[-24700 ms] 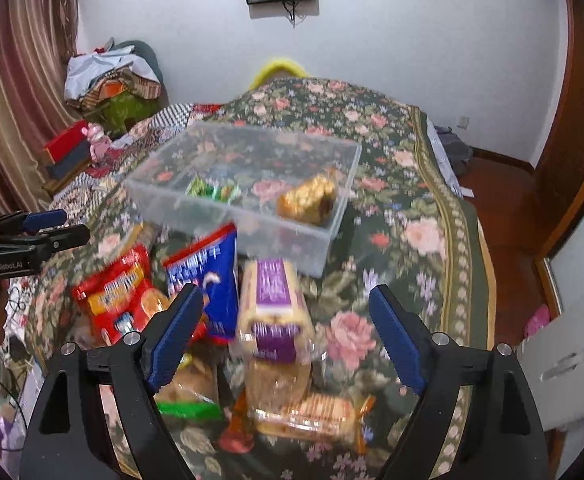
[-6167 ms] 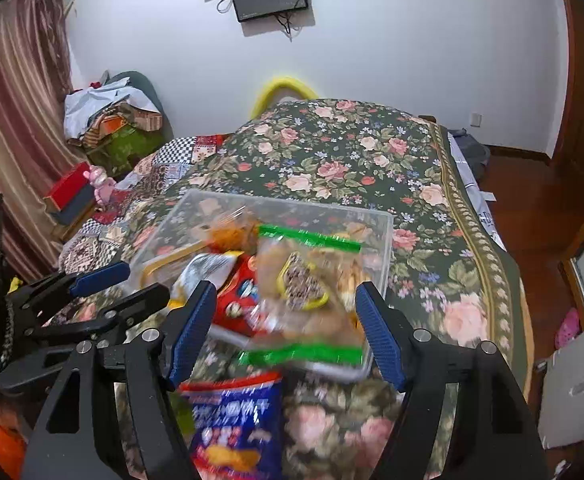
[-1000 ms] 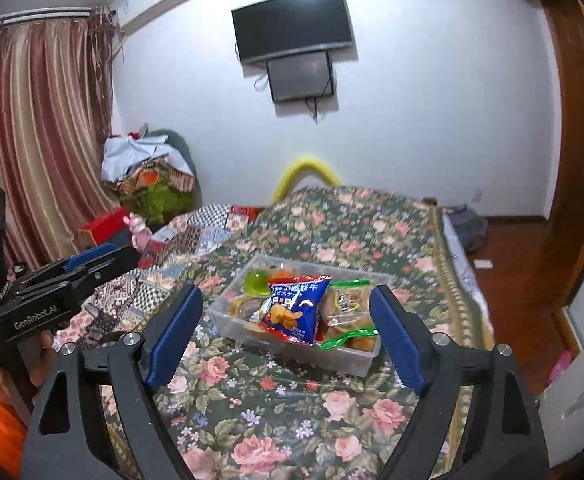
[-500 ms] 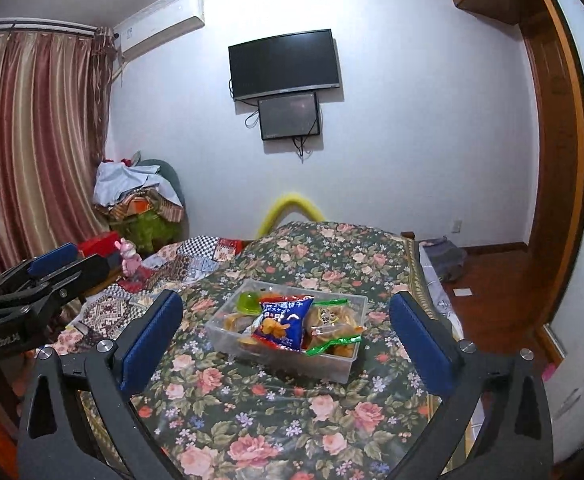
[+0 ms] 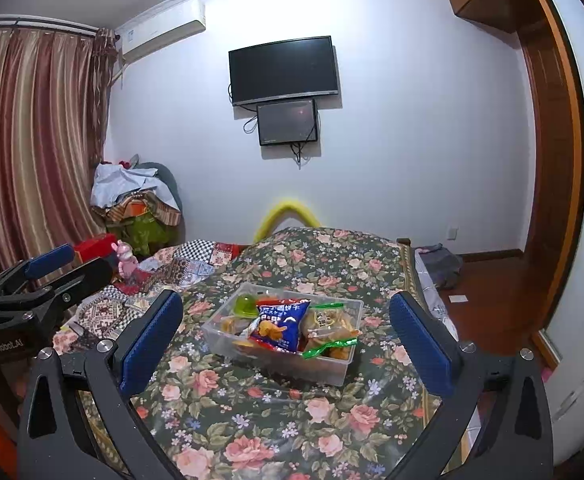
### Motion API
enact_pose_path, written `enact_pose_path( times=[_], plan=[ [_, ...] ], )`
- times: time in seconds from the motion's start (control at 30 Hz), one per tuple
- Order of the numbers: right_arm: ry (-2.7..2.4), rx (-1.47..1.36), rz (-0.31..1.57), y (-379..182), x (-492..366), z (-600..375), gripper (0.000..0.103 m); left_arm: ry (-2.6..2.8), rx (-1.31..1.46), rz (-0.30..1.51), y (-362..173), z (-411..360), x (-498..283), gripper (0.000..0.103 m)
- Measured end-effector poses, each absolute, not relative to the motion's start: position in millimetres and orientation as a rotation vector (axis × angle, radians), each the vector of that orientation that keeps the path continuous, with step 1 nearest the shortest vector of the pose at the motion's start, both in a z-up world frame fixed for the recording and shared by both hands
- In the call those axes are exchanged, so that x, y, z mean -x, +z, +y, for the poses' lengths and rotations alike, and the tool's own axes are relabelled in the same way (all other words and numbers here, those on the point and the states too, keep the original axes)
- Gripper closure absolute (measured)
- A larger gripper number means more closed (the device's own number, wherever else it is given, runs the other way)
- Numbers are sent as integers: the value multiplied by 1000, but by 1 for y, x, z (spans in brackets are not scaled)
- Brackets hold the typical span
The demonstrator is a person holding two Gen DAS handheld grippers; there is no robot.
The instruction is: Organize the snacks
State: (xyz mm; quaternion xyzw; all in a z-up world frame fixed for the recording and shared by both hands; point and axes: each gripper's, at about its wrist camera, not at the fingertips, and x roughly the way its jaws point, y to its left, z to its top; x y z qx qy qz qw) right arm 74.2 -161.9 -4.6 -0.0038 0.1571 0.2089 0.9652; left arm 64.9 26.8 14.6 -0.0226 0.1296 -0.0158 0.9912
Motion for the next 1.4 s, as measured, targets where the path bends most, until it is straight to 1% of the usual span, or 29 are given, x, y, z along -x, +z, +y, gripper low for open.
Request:
enact_pose_path(
  times=[1.4],
  plan=[
    [411,0,303,4,-74,-162,0,-62,60,270,11,26,-63,0]
  ],
)
